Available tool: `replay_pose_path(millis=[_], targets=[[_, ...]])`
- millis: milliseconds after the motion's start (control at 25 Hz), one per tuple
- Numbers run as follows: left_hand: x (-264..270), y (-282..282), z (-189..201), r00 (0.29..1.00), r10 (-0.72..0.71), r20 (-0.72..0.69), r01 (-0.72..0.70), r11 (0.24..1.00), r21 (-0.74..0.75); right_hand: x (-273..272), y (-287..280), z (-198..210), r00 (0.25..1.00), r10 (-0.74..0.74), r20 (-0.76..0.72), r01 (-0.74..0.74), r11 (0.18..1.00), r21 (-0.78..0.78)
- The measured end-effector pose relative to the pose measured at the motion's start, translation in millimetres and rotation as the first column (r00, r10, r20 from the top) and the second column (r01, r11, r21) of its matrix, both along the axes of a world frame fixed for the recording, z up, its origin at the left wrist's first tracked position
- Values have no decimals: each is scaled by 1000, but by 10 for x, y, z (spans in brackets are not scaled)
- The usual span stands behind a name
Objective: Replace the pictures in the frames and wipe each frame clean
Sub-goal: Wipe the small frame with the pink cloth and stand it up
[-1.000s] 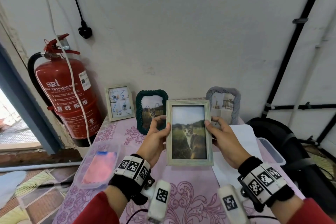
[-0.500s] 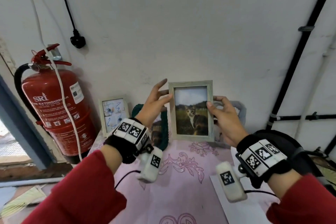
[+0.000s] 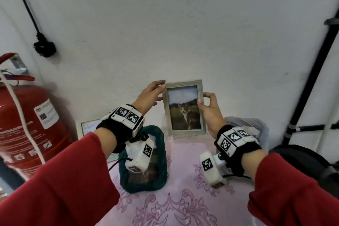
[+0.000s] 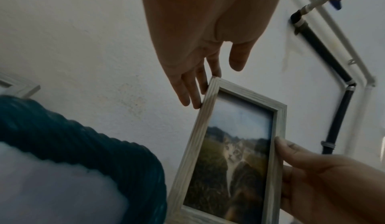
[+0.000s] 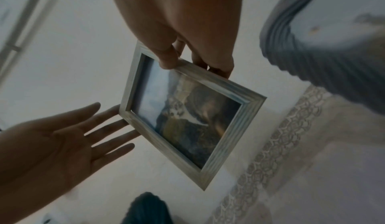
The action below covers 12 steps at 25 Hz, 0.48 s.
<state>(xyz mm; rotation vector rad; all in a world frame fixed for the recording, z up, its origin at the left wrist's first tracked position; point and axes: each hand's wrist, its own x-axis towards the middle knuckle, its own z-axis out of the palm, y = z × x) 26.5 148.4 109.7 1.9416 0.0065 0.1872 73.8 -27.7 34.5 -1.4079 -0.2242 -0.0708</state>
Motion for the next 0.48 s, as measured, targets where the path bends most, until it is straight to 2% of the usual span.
replay_pose_path(millis=[200,320,480], targets=[[351,94,-194,988,-1,-156,20,993,119,349,244,-366,996,-60,-68,59,998,-13],[494,116,-264,971,-10,-239,41,991,124,471,344,-520,989,-68,-134,67,998,-7],[651,139,-303,933,-27,-360,77,989,124,605,377,-647,983,-116,-143,108,992,-65]])
